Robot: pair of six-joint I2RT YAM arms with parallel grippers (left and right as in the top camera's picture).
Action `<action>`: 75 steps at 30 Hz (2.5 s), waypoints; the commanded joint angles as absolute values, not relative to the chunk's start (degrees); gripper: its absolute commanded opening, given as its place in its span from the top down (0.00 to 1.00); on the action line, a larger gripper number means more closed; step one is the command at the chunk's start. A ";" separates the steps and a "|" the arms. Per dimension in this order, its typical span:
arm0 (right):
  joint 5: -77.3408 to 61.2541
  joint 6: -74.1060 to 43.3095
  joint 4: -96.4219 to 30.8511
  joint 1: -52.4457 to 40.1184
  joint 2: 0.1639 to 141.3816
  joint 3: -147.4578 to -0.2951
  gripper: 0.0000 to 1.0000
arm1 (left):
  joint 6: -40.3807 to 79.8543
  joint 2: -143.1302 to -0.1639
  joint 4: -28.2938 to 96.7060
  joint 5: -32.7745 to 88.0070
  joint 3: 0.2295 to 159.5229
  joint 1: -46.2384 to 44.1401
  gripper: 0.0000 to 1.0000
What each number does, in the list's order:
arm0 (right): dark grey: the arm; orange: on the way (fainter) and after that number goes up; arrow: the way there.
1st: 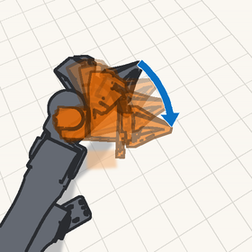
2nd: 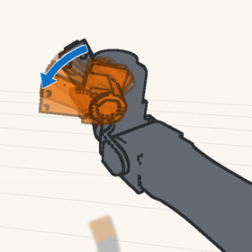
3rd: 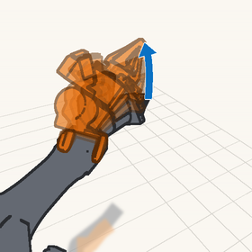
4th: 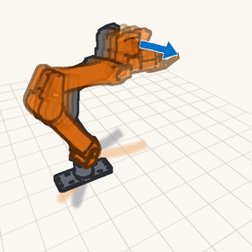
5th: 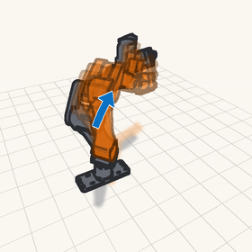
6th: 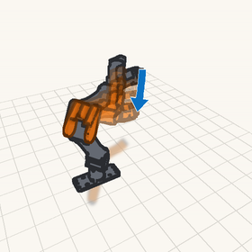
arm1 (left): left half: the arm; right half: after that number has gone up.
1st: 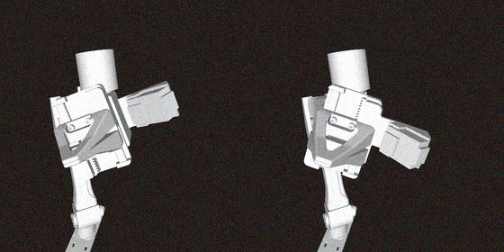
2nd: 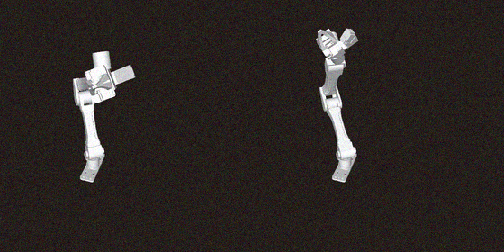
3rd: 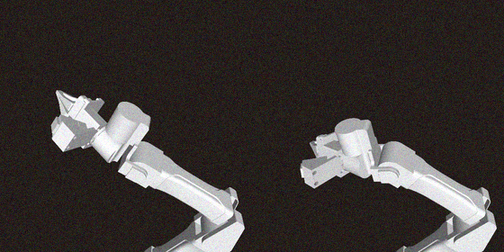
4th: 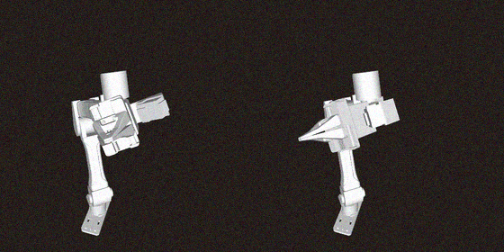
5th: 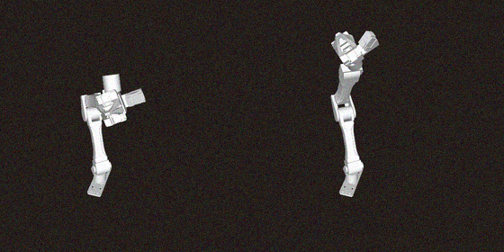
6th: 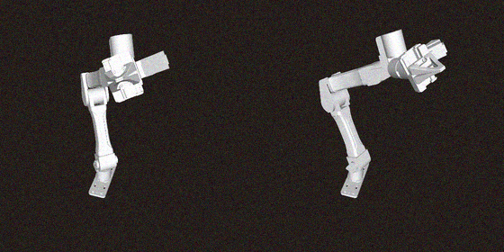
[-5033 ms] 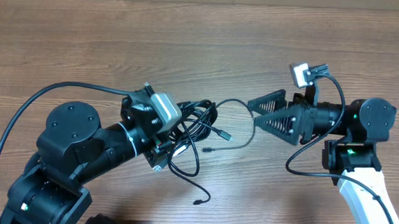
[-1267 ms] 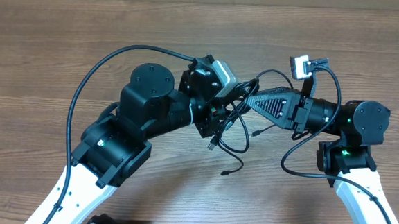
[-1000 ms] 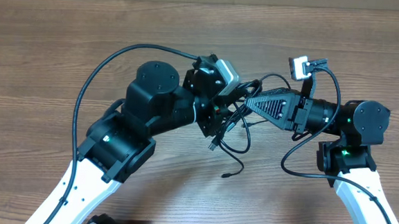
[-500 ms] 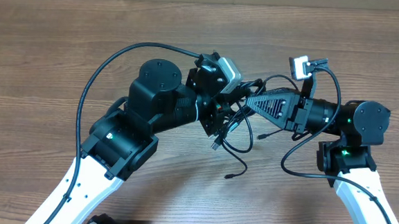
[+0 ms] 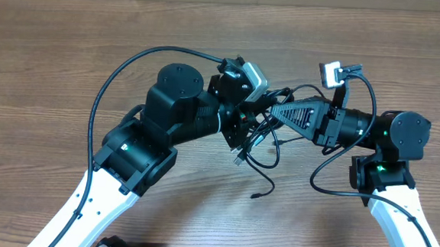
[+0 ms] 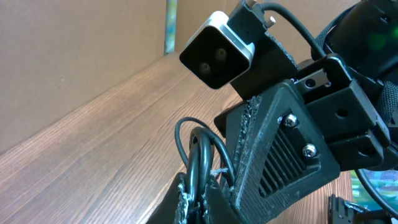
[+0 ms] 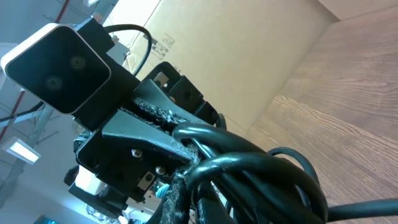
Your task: Untangle cables
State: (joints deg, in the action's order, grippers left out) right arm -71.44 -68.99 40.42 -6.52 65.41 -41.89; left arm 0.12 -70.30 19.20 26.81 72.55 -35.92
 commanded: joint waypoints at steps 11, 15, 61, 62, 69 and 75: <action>-72.51 -70.11 42.22 -6.63 65.06 -41.95 0.96 | 1.91 -70.15 24.53 9.82 73.43 -35.97 0.96; -72.51 -72.77 46.22 -5.69 65.06 -41.95 0.96 | 3.44 -70.06 28.73 5.39 73.43 -35.97 0.96; -76.49 -80.95 40.91 5.13 65.98 -41.95 0.00 | -1.28 -69.30 26.96 1.37 73.45 -37.91 0.96; -75.02 -79.50 38.98 4.08 66.15 -41.95 0.00 | -1.21 -69.30 27.55 -0.27 73.45 -37.89 0.96; -61.78 -64.14 15.20 1.54 66.30 -41.95 0.00 | 5.17 -69.25 32.67 -9.37 73.45 -36.51 0.96; -50.61 -50.78 -0.58 1.41 66.11 -41.98 0.00 | 1.72 -69.23 34.15 -7.11 73.45 -34.24 0.96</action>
State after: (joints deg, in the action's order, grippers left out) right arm -59.11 -61.45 1.23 1.78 66.19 -41.65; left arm 3.16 -70.35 34.46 -7.14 72.88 -35.11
